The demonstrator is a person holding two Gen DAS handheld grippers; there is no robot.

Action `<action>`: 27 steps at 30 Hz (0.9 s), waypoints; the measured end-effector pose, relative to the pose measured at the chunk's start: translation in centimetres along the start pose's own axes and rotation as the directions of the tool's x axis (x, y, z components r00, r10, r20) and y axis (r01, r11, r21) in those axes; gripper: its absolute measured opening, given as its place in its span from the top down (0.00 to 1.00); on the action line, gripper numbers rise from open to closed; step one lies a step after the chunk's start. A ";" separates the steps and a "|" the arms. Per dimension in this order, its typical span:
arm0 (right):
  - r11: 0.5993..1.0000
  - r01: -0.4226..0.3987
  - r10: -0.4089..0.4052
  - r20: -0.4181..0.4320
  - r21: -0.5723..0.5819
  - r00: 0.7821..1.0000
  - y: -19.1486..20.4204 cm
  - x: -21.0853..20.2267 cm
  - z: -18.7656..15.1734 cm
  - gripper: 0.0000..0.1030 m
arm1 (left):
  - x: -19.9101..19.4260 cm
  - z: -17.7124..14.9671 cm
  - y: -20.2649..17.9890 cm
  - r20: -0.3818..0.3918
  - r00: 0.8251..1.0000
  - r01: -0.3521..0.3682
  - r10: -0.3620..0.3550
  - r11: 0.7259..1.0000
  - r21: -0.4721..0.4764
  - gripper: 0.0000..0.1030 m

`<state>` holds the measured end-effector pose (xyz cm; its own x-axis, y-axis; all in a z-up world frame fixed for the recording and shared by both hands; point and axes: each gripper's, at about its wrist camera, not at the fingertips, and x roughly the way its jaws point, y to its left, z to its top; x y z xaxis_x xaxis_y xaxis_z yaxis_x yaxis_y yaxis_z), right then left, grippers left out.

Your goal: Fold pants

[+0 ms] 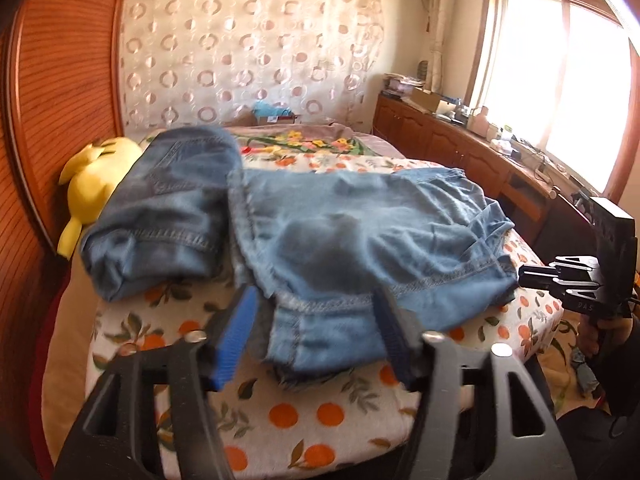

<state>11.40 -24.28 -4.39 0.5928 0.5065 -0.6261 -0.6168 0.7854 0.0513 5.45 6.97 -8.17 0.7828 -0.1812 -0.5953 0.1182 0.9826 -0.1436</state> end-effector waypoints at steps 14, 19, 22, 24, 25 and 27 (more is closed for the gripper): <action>0.989 0.120 -0.123 0.026 0.092 0.992 -4.7 -1.5 -0.7 0.65 | 5.7 6.2 -6.7 0.007 0.994 0.103 -0.105 0.984 0.146 0.24; 0.982 0.158 -0.162 0.029 0.102 0.986 -6.7 -0.6 -0.2 0.63 | 9.3 8.5 -8.8 -0.034 0.991 0.131 -0.127 0.968 0.215 0.24; 0.976 0.169 -0.175 0.035 0.135 0.984 -8.0 0.3 0.2 0.63 | 11.7 9.7 -10.0 -0.067 0.989 0.145 -0.133 0.961 0.236 0.24; 0.973 0.180 -0.186 0.033 0.147 0.982 -8.6 1.2 0.4 0.62 | 13.5 10.7 -10.7 -0.091 0.986 0.155 -0.137 0.958 0.241 0.24; 0.971 0.188 -0.194 0.028 0.151 0.981 -9.0 1.7 0.5 0.61 | 14.5 11.1 -11.0 -0.106 0.985 0.156 -0.134 0.957 0.245 0.24; 0.966 0.206 -0.210 0.010 0.159 0.978 -9.6 2.8 0.6 0.60 | 16.3 11.9 -11.5 -0.132 0.983 0.158 -0.128 0.955 0.250 0.24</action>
<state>19.33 -30.18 -6.14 0.7145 0.3337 -0.6149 -0.3915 0.9191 0.0440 24.13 -6.83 -6.82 0.6735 -0.3096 -0.6713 0.3892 0.9205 -0.0340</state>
